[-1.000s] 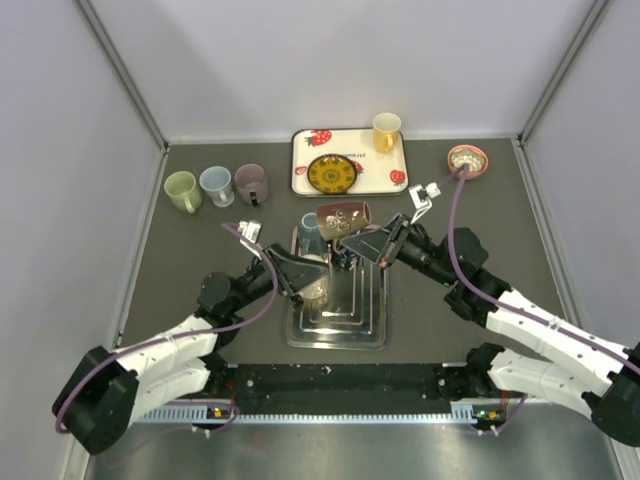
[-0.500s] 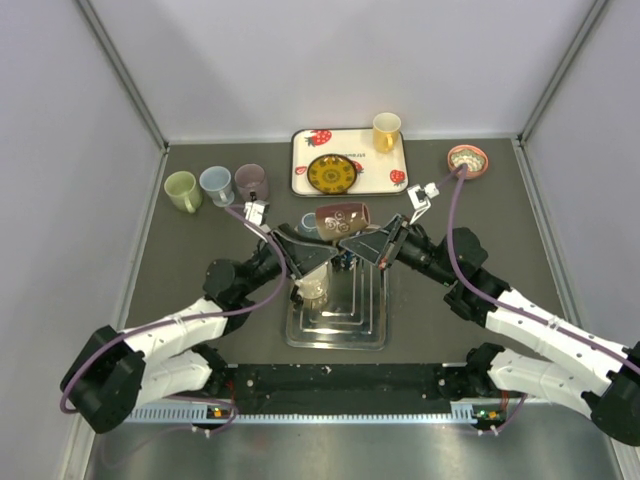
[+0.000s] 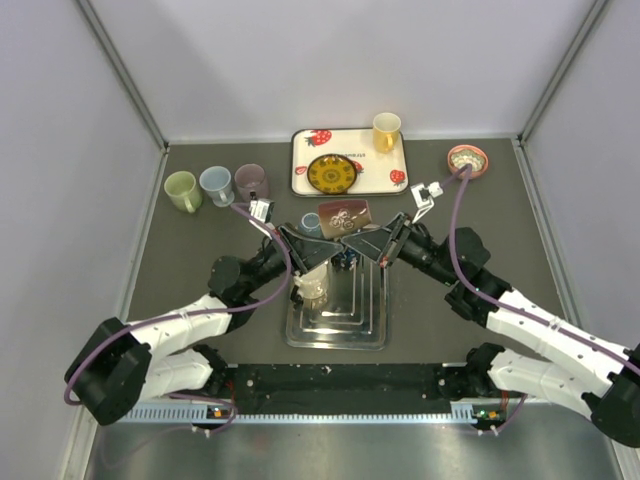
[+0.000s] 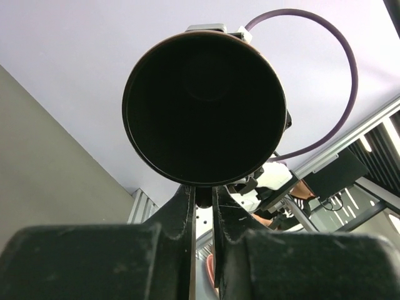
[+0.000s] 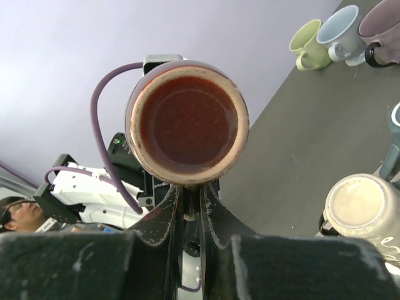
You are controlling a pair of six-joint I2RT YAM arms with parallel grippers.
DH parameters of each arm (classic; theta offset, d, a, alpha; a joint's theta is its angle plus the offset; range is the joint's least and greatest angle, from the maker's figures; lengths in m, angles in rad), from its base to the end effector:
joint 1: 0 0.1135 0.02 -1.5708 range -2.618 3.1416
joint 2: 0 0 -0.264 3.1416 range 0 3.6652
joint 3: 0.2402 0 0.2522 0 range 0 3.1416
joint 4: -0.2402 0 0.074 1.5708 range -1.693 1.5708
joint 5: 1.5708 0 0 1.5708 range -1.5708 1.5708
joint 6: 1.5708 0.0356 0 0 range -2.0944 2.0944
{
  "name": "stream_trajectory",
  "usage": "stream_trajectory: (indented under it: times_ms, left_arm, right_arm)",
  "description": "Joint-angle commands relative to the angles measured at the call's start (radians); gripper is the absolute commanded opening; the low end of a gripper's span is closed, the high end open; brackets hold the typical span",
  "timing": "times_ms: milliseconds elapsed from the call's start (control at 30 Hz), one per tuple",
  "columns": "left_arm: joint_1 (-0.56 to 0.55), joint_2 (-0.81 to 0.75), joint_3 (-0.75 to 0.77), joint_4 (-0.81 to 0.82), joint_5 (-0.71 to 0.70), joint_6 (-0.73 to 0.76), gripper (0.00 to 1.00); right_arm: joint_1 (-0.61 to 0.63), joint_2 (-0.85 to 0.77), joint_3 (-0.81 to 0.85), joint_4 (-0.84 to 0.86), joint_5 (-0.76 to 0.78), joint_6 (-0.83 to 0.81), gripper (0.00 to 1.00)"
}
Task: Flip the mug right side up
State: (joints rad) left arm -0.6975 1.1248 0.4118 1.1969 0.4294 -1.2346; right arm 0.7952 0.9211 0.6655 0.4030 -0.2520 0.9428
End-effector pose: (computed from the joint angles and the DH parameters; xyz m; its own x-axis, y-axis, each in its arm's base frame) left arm 0.1628 -0.1558 0.2863 -0.7003 -0.5330 -0.4749 0.6225 -0.1303 -0.7717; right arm 0.1475 0.1631 0.3358 -0.6388 0.4678 -0.6108 -0.5909 0.2100 0.7789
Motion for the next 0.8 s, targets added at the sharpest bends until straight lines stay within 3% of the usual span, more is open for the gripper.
stream_trajectory:
  times_ms: [0, 333, 533, 767]
  left_arm:
    - [-0.01, 0.006, 0.048, 0.11, -0.038, -0.005, 0.0]
    - [-0.016, -0.003, 0.059, 0.067, -0.06, 0.003, 0.0]
    - [-0.039, -0.092, 0.091, -0.238, -0.116, 0.167, 0.0]
    - [-0.048, -0.131, 0.073, -0.289, -0.144, 0.231, 0.0]
  right_arm:
    - [0.01, -0.021, -0.004, 0.04, -0.024, -0.022, 0.0]
    - [0.022, -0.027, 0.008, -0.039, -0.007, -0.102, 0.0]
    - [0.025, -0.03, 0.022, -0.093, -0.006, -0.122, 0.0]
    - [0.027, -0.031, 0.037, -0.101, -0.006, -0.124, 0.03]
